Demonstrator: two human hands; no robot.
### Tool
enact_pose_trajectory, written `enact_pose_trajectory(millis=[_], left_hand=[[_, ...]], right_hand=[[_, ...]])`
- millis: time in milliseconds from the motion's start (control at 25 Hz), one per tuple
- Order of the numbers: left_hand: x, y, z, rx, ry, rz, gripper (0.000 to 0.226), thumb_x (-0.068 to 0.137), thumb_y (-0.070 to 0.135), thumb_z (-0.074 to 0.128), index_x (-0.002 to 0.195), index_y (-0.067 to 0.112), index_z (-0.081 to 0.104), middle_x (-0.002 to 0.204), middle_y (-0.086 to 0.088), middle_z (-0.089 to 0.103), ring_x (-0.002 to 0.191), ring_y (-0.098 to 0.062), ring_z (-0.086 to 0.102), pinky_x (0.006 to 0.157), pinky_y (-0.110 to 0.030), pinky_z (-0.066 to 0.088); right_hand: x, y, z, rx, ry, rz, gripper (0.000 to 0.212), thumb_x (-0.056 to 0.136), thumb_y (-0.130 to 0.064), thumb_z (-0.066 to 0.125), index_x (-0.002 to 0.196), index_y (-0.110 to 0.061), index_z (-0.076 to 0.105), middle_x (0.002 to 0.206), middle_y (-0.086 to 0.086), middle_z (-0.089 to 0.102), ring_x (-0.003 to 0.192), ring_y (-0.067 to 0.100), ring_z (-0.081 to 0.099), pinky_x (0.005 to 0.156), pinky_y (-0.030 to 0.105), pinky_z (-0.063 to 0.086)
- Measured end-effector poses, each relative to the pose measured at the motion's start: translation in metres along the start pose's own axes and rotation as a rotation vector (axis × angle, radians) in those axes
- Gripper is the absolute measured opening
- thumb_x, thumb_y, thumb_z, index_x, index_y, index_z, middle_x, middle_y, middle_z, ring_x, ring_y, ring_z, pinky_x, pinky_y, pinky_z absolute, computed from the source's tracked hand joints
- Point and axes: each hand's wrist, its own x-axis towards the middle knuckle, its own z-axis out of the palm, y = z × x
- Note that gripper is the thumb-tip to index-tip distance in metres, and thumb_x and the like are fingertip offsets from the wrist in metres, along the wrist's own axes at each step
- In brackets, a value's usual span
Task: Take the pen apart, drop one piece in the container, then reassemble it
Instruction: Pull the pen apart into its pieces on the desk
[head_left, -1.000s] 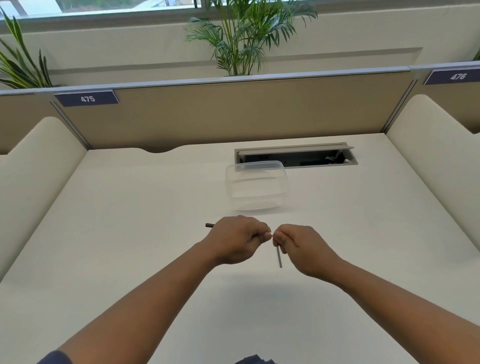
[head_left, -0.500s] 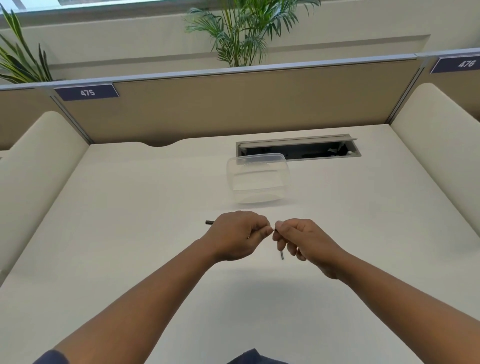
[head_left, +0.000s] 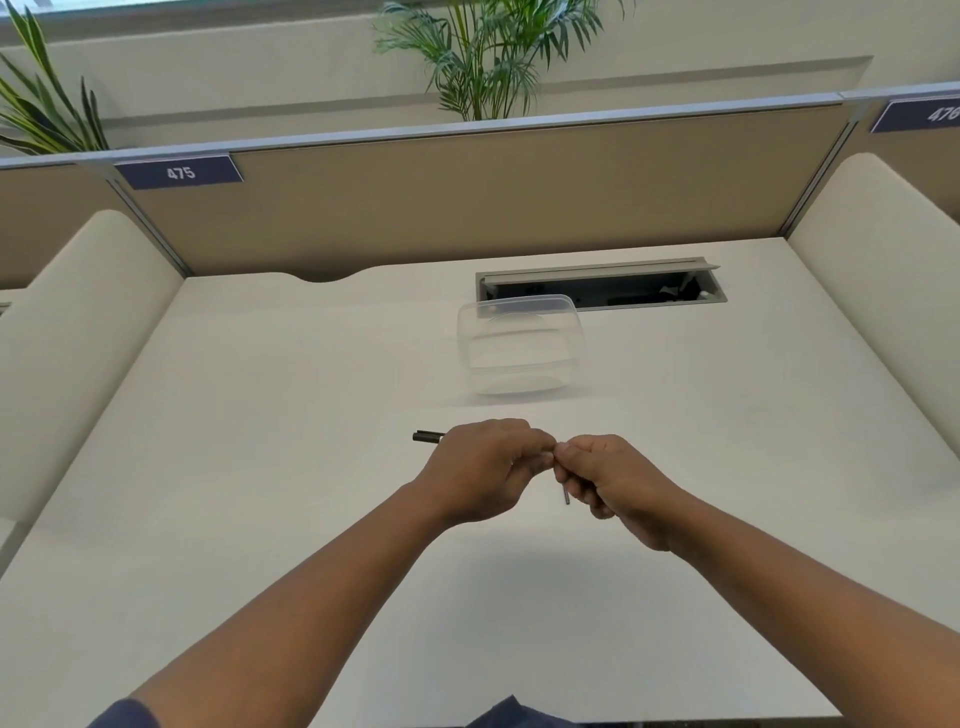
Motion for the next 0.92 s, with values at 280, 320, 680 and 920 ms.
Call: enact_pose_trajectory(millis=[280, 320, 680, 920], left_hand=[[0.004, 0.006, -0.004, 0.079, -0.112, -0.016, 0.023, 0.101, 0.042, 0.04, 0.1, 0.035, 0.062, 0.074, 0.011, 0.058, 0.075, -0.012, 0.055, 0.062, -0.037, 0.051], [0.006, 0.006, -0.004, 0.068, -0.119, -0.026, 0.021, 0.102, 0.041, 0.041, 0.099, 0.034, 0.06, 0.074, 0.011, 0.06, 0.074, -0.014, 0.054, 0.062, -0.037, 0.05], [0.011, 0.007, -0.001, 0.131, -0.17, -0.054, 0.021, 0.102, 0.041, 0.037, 0.104, 0.035, 0.056, 0.082, 0.008, 0.064, 0.077, -0.017, 0.057, 0.063, -0.038, 0.05], [0.007, 0.001, 0.007, 0.13, -0.178, -0.081, 0.022, 0.103, 0.042, 0.036, 0.102, 0.032, 0.056, 0.079, 0.005, 0.061, 0.076, -0.019, 0.057, 0.063, -0.038, 0.05]], right_hand=[[0.002, 0.024, -0.008, -0.578, 0.196, -0.481, 0.031, 0.103, -0.026, 0.047, 0.081, -0.013, 0.063, 0.069, -0.007, 0.058, 0.068, 0.009, 0.052, 0.059, 0.017, 0.04], [0.003, 0.025, -0.01, -0.669, 0.218, -0.55, 0.032, 0.102, -0.029, 0.044, 0.082, -0.014, 0.062, 0.07, -0.008, 0.058, 0.071, 0.009, 0.052, 0.061, 0.019, 0.04], [0.006, 0.015, -0.021, -0.34, 0.091, -0.247, 0.026, 0.102, -0.027, 0.052, 0.083, -0.02, 0.069, 0.069, -0.009, 0.064, 0.062, 0.008, 0.05, 0.057, 0.019, 0.041], [0.011, 0.021, -0.022, -0.377, 0.118, -0.275, 0.008, 0.093, -0.024, 0.067, 0.086, -0.026, 0.071, 0.068, -0.013, 0.06, 0.061, 0.005, 0.049, 0.059, 0.017, 0.044]])
